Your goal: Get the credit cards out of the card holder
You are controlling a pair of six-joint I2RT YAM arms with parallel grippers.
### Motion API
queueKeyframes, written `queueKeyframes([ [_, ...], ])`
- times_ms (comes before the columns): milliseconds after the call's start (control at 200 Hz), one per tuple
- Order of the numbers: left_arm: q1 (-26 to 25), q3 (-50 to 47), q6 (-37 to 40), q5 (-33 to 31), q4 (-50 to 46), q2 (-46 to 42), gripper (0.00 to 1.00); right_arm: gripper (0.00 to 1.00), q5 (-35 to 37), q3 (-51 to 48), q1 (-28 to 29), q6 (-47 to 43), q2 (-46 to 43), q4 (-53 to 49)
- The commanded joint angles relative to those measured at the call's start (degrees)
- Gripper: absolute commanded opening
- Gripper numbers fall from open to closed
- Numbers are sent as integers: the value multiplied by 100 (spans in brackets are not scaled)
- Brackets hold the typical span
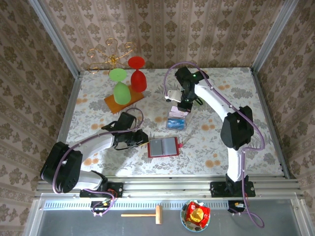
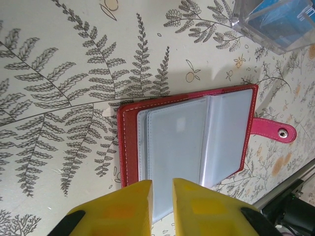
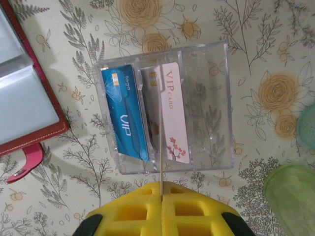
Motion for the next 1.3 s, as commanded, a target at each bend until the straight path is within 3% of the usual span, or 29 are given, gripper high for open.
queueKeyframes([
  [0,56,-69,112,-48,-204,-131,18,0,-140,344,-56,-272,276,-439],
  [645,144,-124,62,-81,-249,-149,18,0,-539,1104,-96,-442,1270,-812],
  [835,144,-124,73,-81,-281,-174,18,11,-514,1163,-91,-388,1318,-792],
  [945,144,-150,45,-108,-293,-237,18,20,-178,1192,-96,-185,1255,-631],
  [1295,136,-229,18,-84,-175,-351,19,23,-80,354,31,382,269,221],
])
